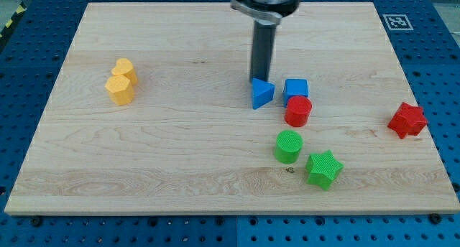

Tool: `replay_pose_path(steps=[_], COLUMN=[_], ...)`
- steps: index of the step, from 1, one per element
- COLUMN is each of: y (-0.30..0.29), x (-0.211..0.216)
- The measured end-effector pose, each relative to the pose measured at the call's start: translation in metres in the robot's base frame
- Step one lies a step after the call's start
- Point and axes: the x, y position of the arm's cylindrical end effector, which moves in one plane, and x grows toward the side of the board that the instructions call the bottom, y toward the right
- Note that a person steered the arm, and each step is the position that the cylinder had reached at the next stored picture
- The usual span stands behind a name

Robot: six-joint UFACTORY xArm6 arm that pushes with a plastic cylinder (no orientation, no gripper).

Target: Place the red circle above of the red star

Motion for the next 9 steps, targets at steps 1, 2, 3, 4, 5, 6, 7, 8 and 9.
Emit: replay_pose_path(steps=[1, 2, 3, 4, 5, 6, 7, 8, 9], y=[-0.006, 0.003, 0.022, 0.028, 0.001, -0.038, -0.043, -0.022, 0.026], x=[0.001, 0.008, 0.008, 0.01, 0.003, 0.013, 0.042, 0.074, 0.09])
